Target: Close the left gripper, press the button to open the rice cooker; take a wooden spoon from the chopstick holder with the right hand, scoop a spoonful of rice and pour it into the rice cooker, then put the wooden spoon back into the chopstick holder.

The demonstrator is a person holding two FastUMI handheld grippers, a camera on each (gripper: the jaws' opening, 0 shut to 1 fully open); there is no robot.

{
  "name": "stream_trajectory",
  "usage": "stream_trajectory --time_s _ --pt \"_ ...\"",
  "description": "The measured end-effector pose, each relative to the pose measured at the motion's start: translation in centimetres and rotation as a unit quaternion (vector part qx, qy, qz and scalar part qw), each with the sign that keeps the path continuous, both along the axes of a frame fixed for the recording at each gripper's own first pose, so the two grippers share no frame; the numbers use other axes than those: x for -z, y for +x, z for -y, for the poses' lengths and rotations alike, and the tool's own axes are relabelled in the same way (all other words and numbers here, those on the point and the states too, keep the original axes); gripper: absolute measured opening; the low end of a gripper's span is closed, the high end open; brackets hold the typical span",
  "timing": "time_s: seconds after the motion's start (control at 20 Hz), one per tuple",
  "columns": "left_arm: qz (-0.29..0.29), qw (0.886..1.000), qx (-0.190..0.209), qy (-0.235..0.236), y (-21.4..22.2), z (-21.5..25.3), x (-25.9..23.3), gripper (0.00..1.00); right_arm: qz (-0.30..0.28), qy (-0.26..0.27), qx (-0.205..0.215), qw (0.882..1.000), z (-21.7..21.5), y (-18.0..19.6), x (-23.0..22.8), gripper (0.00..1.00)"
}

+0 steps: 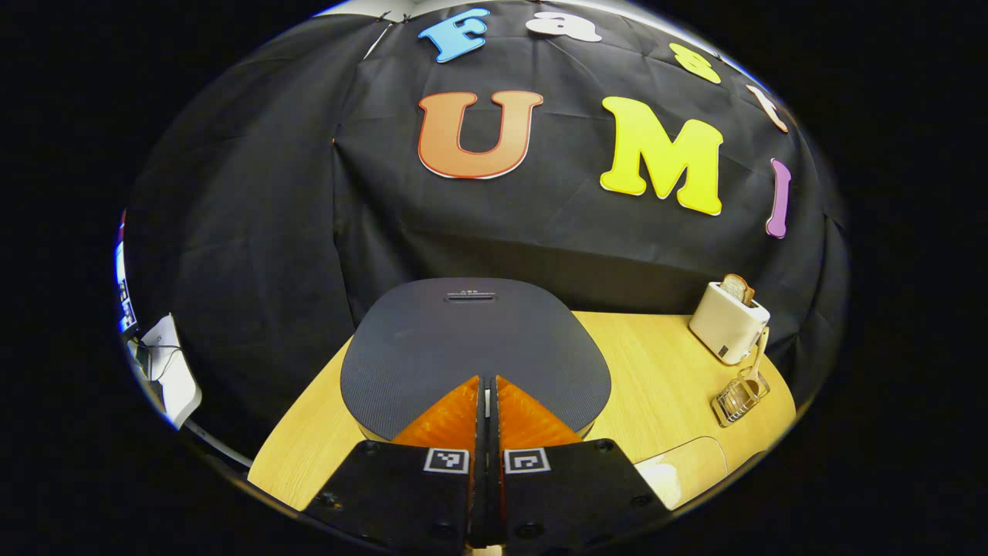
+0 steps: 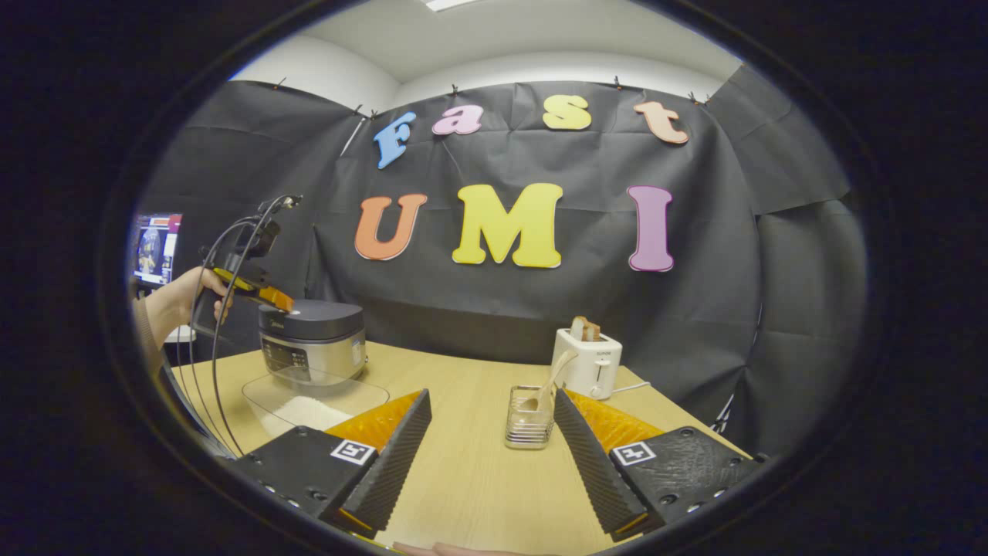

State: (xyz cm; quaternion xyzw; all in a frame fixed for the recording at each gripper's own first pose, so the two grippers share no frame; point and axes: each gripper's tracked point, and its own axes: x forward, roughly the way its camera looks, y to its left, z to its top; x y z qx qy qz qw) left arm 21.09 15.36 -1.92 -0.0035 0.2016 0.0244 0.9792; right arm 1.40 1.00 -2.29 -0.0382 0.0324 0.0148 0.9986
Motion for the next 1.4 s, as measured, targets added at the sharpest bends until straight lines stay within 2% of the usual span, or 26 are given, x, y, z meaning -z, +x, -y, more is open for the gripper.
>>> stream_trajectory --time_s 0.1,0.2,0.3,0.35,0.4,0.45,0.5,0.6,0.65,0.75,0.9,1.05,1.25,1.3,1.4 --pt "0.045 0.999 -0.011 0.016 -0.3 -0.1 -2.5 0.00 0.000 0.002 0.003 1.000 0.4 0.1 -0.1 0.95" --pt "0.082 0.996 -0.016 0.022 -1.0 0.6 -5.3 0.06 0.001 0.006 0.007 1.000 1.1 0.0 -0.3 0.96" --pt "0.090 0.996 -0.011 0.023 -2.3 2.0 -6.8 0.25 0.000 0.017 0.010 1.000 1.7 0.0 -0.5 0.96" --pt "0.085 0.996 -0.003 0.021 -3.0 2.9 -7.1 0.50 0.000 0.024 0.010 1.000 2.0 0.0 -0.7 0.95" --pt "0.084 0.996 0.000 0.023 -3.6 3.4 -7.3 0.45 0.001 0.027 0.010 1.000 2.1 0.0 -0.8 0.95" --pt "0.087 0.996 0.002 0.031 -4.1 3.7 -7.7 0.79 0.002 0.028 0.011 1.000 2.3 0.0 -0.9 0.95" --pt "0.096 0.995 0.004 0.039 -4.7 4.0 -8.1 0.76 0.004 0.027 0.013 1.000 2.6 -0.1 -1.1 0.95" --pt "0.117 0.992 0.003 0.051 -6.2 4.2 -9.1 0.78 0.010 0.023 0.021 0.999 3.3 0.1 -1.4 0.96" --pt "0.126 0.991 0.003 0.054 -6.9 4.3 -9.4 0.89 0.009 0.021 0.024 0.999 3.5 0.3 -1.3 0.95" --pt "0.150 0.987 -0.002 0.055 -8.6 4.3 -10.2 0.98 0.006 0.012 0.028 1.000 4.2 0.7 -0.9 0.96" --pt "0.183 0.980 -0.012 0.073 -11.9 3.7 -11.0 0.99 -0.022 0.001 0.052 0.998 6.4 2.2 1.1 0.96" --pt "0.210 0.975 -0.008 0.075 -15.0 4.2 -10.6 0.99 -0.057 0.045 0.055 0.996 7.6 4.7 2.4 0.95" --pt "0.216 0.975 -0.006 0.060 -18.5 4.8 -8.0 0.99 -0.089 0.062 0.060 0.992 8.7 10.3 2.9 0.95" --pt "0.214 0.975 -0.007 0.062 -19.3 4.8 -7.0 0.95 -0.098 0.065 0.061 0.991 9.0 11.8 3.3 0.95" --pt "0.211 0.975 -0.006 0.065 -20.2 5.3 -5.3 0.99 -0.117 0.077 0.048 0.989 8.3 14.6 3.8 0.96"
